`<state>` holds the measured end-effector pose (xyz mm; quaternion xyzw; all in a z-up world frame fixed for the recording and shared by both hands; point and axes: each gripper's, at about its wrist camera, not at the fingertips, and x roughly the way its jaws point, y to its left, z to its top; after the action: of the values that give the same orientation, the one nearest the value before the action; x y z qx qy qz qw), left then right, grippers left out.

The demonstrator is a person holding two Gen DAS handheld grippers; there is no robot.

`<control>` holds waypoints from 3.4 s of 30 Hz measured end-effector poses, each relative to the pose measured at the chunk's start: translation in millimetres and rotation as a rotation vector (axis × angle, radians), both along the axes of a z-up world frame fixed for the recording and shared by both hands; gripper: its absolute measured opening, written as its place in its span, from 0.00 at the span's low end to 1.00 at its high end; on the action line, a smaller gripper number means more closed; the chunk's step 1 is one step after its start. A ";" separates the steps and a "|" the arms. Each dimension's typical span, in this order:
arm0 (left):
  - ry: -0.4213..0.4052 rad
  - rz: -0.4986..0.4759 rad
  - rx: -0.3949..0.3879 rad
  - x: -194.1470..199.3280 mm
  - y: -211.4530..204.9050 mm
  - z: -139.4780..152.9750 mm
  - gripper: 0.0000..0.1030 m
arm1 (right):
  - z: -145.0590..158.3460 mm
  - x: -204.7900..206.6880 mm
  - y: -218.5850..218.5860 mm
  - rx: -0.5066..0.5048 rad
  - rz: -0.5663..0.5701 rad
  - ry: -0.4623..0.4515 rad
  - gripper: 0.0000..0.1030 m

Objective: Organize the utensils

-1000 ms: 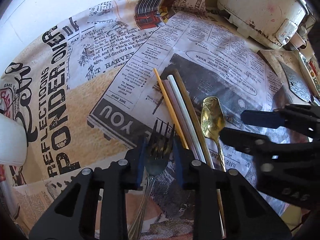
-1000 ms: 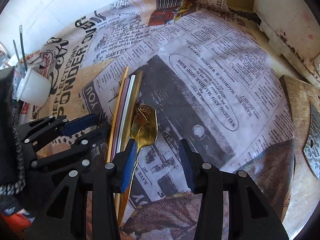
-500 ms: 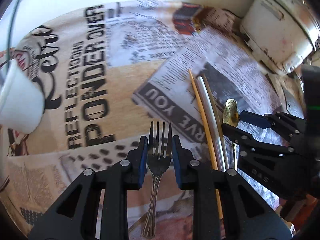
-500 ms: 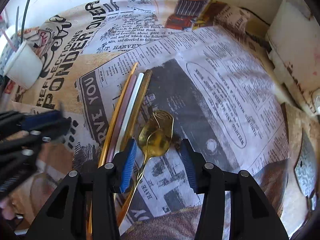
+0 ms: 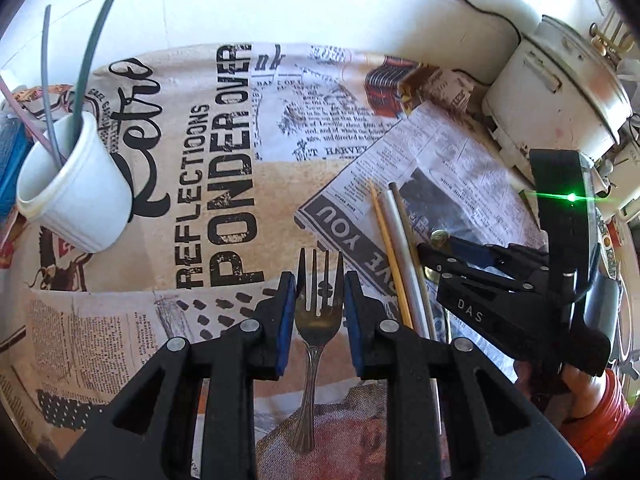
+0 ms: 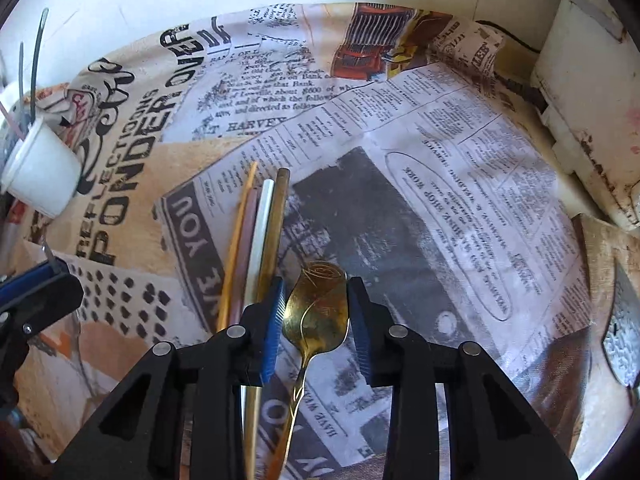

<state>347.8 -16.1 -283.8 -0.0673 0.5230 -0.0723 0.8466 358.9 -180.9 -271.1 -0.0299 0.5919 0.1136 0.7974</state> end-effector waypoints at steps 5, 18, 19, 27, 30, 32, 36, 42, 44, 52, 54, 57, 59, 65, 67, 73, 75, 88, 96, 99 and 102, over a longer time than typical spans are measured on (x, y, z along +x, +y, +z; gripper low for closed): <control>-0.042 0.011 -0.003 -8.5 6.1 15.5 0.22 | 18.2 -5.6 0.1 0.033 -0.003 -0.045 0.27; -0.164 0.011 -0.014 -25.2 17.8 62.7 0.22 | 91.1 -25.0 2.3 0.094 -0.023 -0.243 0.27; -0.172 0.011 -0.014 -26.3 18.4 65.6 0.22 | 95.6 -26.7 2.6 0.098 -0.023 -0.252 0.27; -0.232 0.011 -0.022 -32.5 27.9 89.2 0.22 | 128.7 -37.9 13.9 0.107 -0.039 -0.332 0.26; -0.258 0.018 -0.027 -35.0 35.1 100.2 0.22 | 137.7 -39.1 18.9 0.124 -0.042 -0.360 0.26; -0.277 0.025 -0.028 -36.7 40.5 108.3 0.22 | 145.1 -39.5 24.0 0.130 -0.039 -0.379 0.26; -0.313 0.041 -0.027 -40.6 54.3 123.9 0.22 | 158.6 -39.9 37.1 0.157 -0.026 -0.411 0.22; -0.364 0.075 -0.027 -46.3 82.9 143.3 0.22 | 171.7 -38.2 66.3 0.172 0.014 -0.444 0.04; -0.376 0.086 -0.027 -48.3 92.6 148.1 0.22 | 172.0 -38.9 75.1 0.170 0.021 -0.448 0.04; -0.384 0.125 -0.003 -55.1 123.7 152.3 0.22 | 145.9 -38.4 76.8 0.089 0.050 -0.335 0.06; -0.380 0.128 0.001 -55.8 127.6 150.8 0.22 | 125.6 -38.8 74.9 0.053 0.071 -0.258 0.10; -0.365 0.130 0.001 -54.4 130.9 146.4 0.22 | 87.8 -42.0 71.8 0.019 0.096 -0.127 0.19; -0.351 0.133 -0.004 -52.9 132.3 142.0 0.22 | 59.8 -44.3 69.8 0.013 0.105 -0.022 0.20; -0.311 0.128 -0.012 -48.8 130.7 128.7 0.22 | 11.4 -52.9 67.3 -0.013 0.118 0.120 0.20; -0.303 0.127 -0.012 -47.6 129.5 126.0 0.22 | 5.7 -50.9 65.8 -0.002 0.113 0.138 0.20; -0.287 0.129 -0.012 -44.2 127.8 120.6 0.22 | -1.4 -38.2 68.8 0.006 0.119 0.155 0.19; -0.282 0.132 -0.015 -43.5 128.0 119.5 0.22 | -1.5 -32.9 69.2 -0.005 0.120 0.149 0.08; -0.300 0.176 -0.009 -47.8 140.6 127.8 0.22 | 35.1 -37.4 54.4 0.091 0.032 0.023 0.04; -0.336 0.203 -0.009 -51.6 150.4 140.6 0.22 | 81.3 -37.6 61.8 0.145 0.020 -0.107 0.04; -0.350 0.209 -0.006 -52.6 154.5 146.1 0.22 | 90.9 -29.7 74.4 0.165 0.035 -0.138 0.04; -0.368 0.222 -0.004 -53.9 160.6 152.1 0.22 | 105.5 -27.6 83.7 0.176 0.061 -0.178 0.04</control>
<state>293.9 144.5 -131.7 -0.1118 0.3489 0.0094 0.9304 331.3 -97.2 -165.6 0.0120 0.5053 0.1862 0.8425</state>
